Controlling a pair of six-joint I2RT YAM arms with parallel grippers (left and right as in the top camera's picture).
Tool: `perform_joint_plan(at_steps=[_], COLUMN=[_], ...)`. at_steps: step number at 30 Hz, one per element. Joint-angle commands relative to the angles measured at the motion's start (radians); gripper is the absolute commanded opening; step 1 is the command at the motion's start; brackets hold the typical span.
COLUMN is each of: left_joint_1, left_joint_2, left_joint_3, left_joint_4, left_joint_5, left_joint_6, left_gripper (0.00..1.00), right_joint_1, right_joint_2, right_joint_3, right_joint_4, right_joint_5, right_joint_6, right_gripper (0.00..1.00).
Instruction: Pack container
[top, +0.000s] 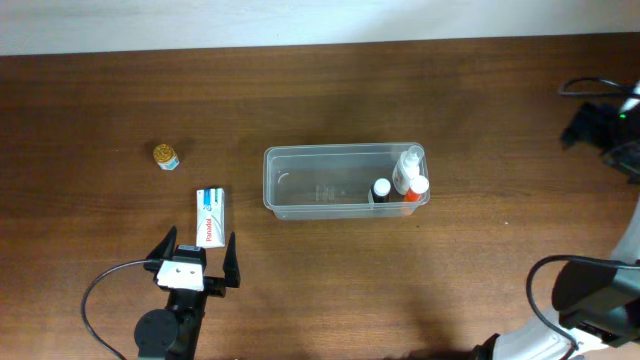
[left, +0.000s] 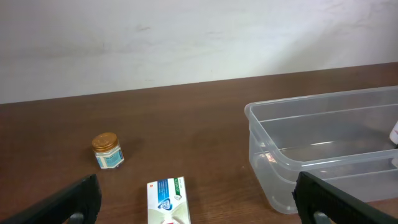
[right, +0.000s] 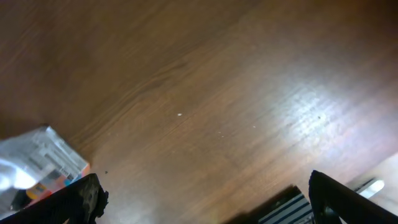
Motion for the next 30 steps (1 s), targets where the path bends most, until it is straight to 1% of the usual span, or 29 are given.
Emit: perform_joint_plan(at_steps=[1, 8, 30], left_joint_1=[0.005, 0.005, 0.005], left_joint_2=[-0.005, -0.005, -0.005], left_joint_3=[-0.006, -0.006, -0.006], left_joint_4=[0.0, 0.0, 0.0], left_joint_5=[0.011, 0.011, 0.011], left_joint_6=[0.016, 0.016, 0.016], left_gripper=[1.0, 1.0, 1.0], right_joint_1=[-0.026, -0.024, -0.024], right_joint_2=[-0.006, -0.006, -0.006], right_joint_3=[0.018, 0.018, 0.018], right_joint_4=[-0.006, -0.005, -0.005], right_joint_5=[-0.003, -0.03, -0.029], right_joint_6=[0.024, 0.024, 0.024], right_gripper=[0.98, 0.98, 0.98])
